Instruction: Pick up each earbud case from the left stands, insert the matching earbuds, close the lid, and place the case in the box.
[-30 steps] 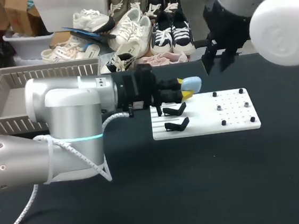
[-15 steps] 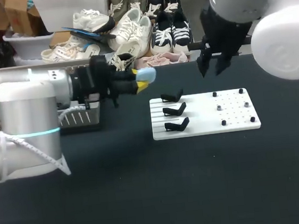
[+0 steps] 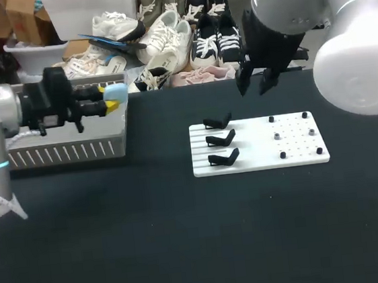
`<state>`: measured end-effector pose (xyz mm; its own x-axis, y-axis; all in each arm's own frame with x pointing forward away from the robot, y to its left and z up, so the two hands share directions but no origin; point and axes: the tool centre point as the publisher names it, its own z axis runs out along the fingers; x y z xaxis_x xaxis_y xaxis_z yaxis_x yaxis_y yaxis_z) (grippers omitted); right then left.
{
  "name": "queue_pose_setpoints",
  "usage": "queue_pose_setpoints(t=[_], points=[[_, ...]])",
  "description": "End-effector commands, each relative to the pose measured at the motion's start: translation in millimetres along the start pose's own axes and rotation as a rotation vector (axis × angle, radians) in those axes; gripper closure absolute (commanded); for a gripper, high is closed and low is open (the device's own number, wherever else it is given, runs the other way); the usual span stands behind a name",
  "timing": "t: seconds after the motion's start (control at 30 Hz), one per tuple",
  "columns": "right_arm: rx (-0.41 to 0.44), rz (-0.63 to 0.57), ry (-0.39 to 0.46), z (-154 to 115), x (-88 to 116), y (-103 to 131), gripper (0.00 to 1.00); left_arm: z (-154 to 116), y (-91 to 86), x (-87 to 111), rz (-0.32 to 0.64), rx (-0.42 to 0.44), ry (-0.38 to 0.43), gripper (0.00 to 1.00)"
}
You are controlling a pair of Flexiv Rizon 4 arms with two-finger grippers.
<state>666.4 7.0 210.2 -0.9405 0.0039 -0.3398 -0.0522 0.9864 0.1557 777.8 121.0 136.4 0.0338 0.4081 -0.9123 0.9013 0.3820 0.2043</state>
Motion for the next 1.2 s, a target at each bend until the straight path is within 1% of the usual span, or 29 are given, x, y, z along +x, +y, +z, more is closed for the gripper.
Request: queue_pose_setpoints(t=[0.03,0.1,0.23,0.27,0.4,0.43,0.47,0.5,0.57,0.63,0.9,0.97,1.0,1.1,1.2], points=[[0.017,0.008,-0.005,0,3,7,0.68,-28,18.7,19.4,-0.028,0.026,0.012,1.0],[0.026,0.014,-0.004,-2,4,10,0.68,-30,28.0,33.4,-0.052,0.034,0.029,1.0],[0.044,0.026,0.002,-3,7,14,0.68,-25,42.0,58.2,-0.093,0.052,0.038,1.0],[0.049,0.03,0.006,-3,8,16,0.68,-23,47.5,67.3,-0.113,0.057,0.041,1.0],[0.065,0.039,0.017,-3,10,20,0.68,-18,57.2,82.9,-0.141,0.075,0.044,1.0],[0.069,0.044,0.02,-3,11,20,0.68,-15,59.5,88.1,-0.151,0.105,0.094,1.0],[0.071,0.047,0.022,-3,11,21,0.68,-11,60.6,91.5,-0.16,0.119,0.109,1.0],[0.073,0.049,0.023,-2,12,22,0.69,-9,63.1,97.9,-0.186,0.116,0.094,1.0],[0.078,0.052,0.027,-1,12,24,0.69,-6,66.1,102.9,-0.19,0.13,0.114,1.0],[0.08,0.053,0.03,0,13,27,0.69,-4,70.7,108.6,-0.197,0.129,0.105,1.0],[0.08,0.059,0.042,6,16,35,0.69,0,78.3,116.1,-0.21,0.163,0.088,1.0],[0.078,0.058,0.044,7,16,36,0.68,0,78.5,116.2,-0.209,0.168,0.084,0.35],[0.075,0.057,0.044,7,15,36,0.68,0,78.5,116.0,-0.21,0.168,0.085,0.0],[0.067,0.048,0.033,6,13,37,0.68,-5,75.8,107.6,-0.191,0.164,0.07,0.0],[0.058,0.044,0.017,2,10,35,0.68,-8,69.7,90.1,-0.164,0.172,0.035,0.0]])
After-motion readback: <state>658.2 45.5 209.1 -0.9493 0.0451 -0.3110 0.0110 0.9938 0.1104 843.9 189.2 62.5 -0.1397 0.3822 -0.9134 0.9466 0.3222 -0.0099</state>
